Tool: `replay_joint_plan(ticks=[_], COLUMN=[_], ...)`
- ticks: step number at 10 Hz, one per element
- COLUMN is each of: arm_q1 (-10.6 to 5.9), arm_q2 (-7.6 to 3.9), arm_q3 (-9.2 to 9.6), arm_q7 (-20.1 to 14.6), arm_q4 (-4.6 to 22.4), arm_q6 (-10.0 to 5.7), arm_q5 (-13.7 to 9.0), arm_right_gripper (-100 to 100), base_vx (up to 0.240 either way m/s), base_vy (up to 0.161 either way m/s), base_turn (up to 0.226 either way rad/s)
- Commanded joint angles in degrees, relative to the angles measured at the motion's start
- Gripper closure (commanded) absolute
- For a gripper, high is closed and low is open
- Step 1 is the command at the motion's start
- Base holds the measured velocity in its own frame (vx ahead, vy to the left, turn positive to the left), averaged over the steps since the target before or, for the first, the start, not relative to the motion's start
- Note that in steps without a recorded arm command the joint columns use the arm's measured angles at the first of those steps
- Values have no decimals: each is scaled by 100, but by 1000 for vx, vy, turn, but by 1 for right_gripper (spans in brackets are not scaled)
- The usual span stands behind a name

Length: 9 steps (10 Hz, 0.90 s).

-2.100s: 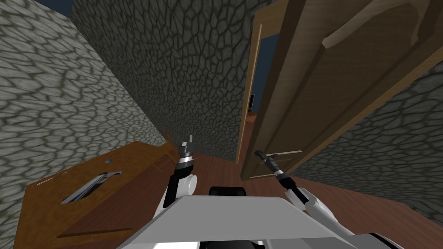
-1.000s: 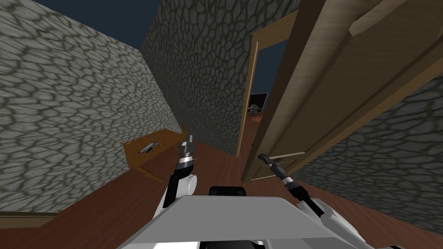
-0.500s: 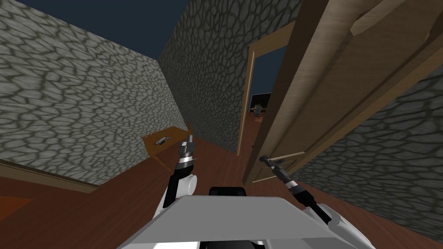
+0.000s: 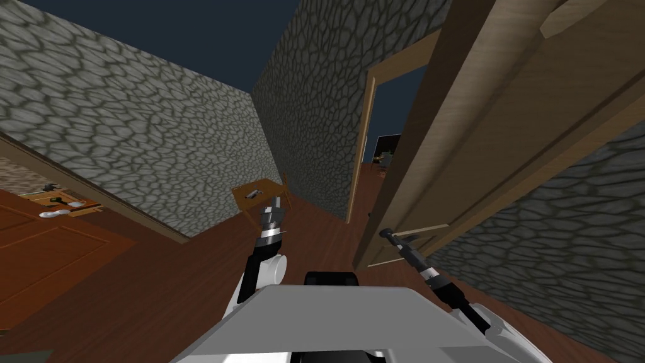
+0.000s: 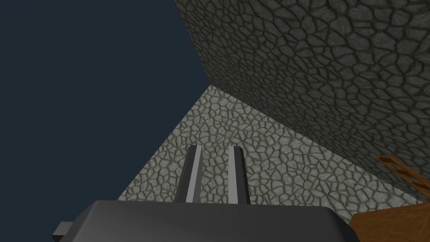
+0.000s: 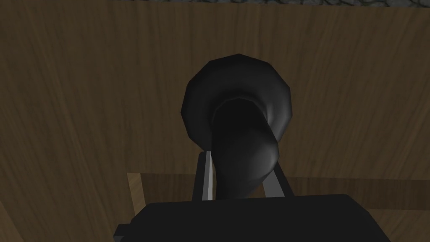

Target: Pull the door open

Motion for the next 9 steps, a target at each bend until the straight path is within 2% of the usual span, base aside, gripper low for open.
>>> replay_joint_plan(ticks=[1, 4, 5, 9], arm_q1=[142, 193, 205, 231], arm_q2=[-83, -129, -94, -116], arm_q3=[-46, -42, -25, -13], arm_q7=[7, -11, -12, -16], arm_q4=[-90, 0, -61, 25], arm_q6=[-45, -204, -164, -270], arm_q5=[-39, -49, -37, -56], arm_right_gripper=[100, 100, 100, 100], base_vx=[-233, -200, -86, -146], base_vy=[-86, -73, -23, -78], base_turn=[189, 151, 28, 150])
